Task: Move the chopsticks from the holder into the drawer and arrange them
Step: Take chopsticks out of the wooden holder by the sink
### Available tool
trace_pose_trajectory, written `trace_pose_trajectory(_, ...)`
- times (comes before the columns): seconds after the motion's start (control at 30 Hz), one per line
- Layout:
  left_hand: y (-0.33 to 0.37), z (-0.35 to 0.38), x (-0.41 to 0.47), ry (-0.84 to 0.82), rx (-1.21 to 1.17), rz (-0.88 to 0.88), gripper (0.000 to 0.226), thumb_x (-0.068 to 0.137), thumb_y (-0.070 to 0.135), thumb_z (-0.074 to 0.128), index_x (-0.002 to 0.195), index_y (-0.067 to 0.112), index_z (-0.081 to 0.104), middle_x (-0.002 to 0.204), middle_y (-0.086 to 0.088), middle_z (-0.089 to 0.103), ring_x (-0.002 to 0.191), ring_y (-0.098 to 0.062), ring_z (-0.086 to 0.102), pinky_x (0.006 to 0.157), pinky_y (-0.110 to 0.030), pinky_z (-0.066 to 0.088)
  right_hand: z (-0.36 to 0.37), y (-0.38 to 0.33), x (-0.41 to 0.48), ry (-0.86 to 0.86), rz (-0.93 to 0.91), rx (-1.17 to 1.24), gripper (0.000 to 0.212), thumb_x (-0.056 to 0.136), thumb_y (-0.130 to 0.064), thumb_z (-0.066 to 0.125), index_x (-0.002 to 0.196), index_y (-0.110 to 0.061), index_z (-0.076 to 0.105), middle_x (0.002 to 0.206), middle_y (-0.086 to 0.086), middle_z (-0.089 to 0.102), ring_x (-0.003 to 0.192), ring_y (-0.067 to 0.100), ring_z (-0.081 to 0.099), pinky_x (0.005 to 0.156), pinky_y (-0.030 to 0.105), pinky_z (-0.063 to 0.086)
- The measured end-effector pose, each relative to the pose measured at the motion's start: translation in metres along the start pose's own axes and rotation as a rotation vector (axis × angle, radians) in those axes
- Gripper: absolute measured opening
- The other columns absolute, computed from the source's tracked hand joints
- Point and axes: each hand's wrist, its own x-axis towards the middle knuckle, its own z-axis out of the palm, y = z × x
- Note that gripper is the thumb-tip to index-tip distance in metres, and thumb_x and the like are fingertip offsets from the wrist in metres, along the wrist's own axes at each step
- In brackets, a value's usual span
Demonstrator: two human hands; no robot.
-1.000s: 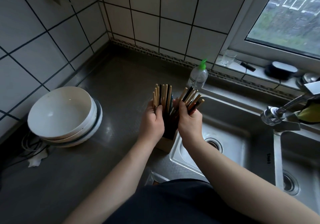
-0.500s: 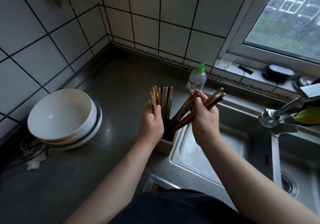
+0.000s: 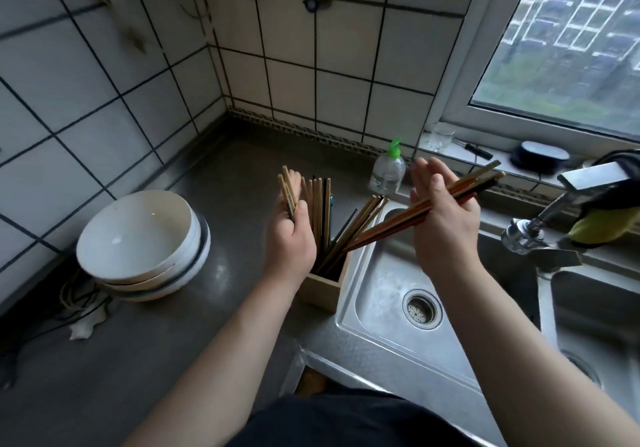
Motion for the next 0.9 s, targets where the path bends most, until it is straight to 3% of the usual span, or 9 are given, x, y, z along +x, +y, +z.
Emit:
trace_pose_trajectory(0.07, 0.010, -0.001, -0.002, 0.015, 0.002, 0.032, 0.043, 0.103, 0.008, 0.039, 0.145, 0.017, 0.039, 0.144, 0.008, 0.046, 0.135, -0.003, 0.041, 0.114, -0.028, 0.033, -0.003, -0.010, -0.002, -0.011, -0.022, 0.024, 0.027, 0.099, -0.008, 0.043, 0.122, -0.006, 0.058, 0.119, 0.010, 0.067, 0.112, 0.016, 0.065, 0.104, 0.034, 0.046)
trace_pose_trajectory(0.13, 0.022, -0.003, -0.005, 0.031, -0.003, 0.066, 0.044, 0.103, 0.007, 0.039, 0.146, 0.015, 0.038, 0.147, 0.003, 0.045, 0.137, -0.005, 0.040, 0.115, -0.033, 0.032, -0.005, -0.021, -0.004, -0.016, -0.048, 0.041, 0.024, 0.099, -0.009, 0.044, 0.117, -0.008, 0.061, 0.118, 0.009, 0.068, 0.112, 0.016, 0.065, 0.101, 0.032, 0.048)
trace_pose_trajectory(0.37, 0.069, -0.008, -0.022, 0.047, 0.004, 0.211, 0.045, 0.103, 0.007, 0.037, 0.147, 0.015, 0.036, 0.148, 0.004, 0.044, 0.136, -0.001, 0.039, 0.115, -0.031, 0.032, -0.015, -0.067, -0.026, -0.051, -0.140, 0.133, 0.028, 0.099, -0.009, 0.044, 0.124, -0.007, 0.057, 0.118, 0.006, 0.069, 0.112, 0.015, 0.064, 0.093, 0.025, 0.051)
trace_pose_trajectory(0.57, 0.110, 0.000, -0.062, 0.005, -0.104, 0.354, 0.045, 0.101, 0.006, 0.036, 0.145, 0.010, 0.037, 0.146, 0.001, 0.046, 0.136, -0.005, 0.041, 0.113, -0.031, 0.033, -0.056, -0.110, -0.074, -0.093, -0.247, 0.169, 0.025, 0.100, -0.008, 0.042, 0.118, -0.009, 0.059, 0.120, 0.010, 0.067, 0.115, 0.018, 0.063, 0.105, 0.034, 0.045)
trace_pose_trajectory(0.67, 0.124, 0.018, -0.097, -0.089, -0.190, 0.379, 0.042, 0.101, 0.004, 0.038, 0.142, 0.011, 0.043, 0.142, 0.009, 0.050, 0.134, -0.008, 0.045, 0.111, -0.027, 0.036, -0.095, -0.123, -0.109, -0.080, -0.275, 0.164, 0.027, 0.099, -0.009, 0.043, 0.120, -0.009, 0.060, 0.118, 0.007, 0.069, 0.115, 0.017, 0.063, 0.104, 0.032, 0.046)
trace_pose_trajectory(0.8, 0.136, 0.060, -0.174, -0.301, -0.354, 0.248, 0.044, 0.100, 0.005, 0.039, 0.135, 0.029, 0.048, 0.143, 0.000, 0.052, 0.135, -0.014, 0.045, 0.114, -0.040, 0.033, -0.173, -0.139, -0.166, -0.056, -0.302, 0.118, 0.028, 0.099, -0.009, 0.041, 0.122, -0.010, 0.058, 0.119, 0.003, 0.069, 0.117, 0.014, 0.061, 0.101, 0.026, 0.047)
trace_pose_trajectory(0.9, 0.134, 0.090, -0.238, -0.466, -0.389, 0.159, 0.043, 0.099, 0.008, 0.039, 0.141, 0.016, 0.045, 0.142, 0.003, 0.053, 0.134, -0.011, 0.046, 0.114, -0.037, 0.034, -0.240, -0.149, -0.213, 0.015, -0.307, 0.078, 0.029, 0.099, -0.011, 0.042, 0.122, -0.011, 0.058, 0.120, 0.003, 0.069, 0.118, 0.014, 0.061, 0.101, 0.023, 0.047)
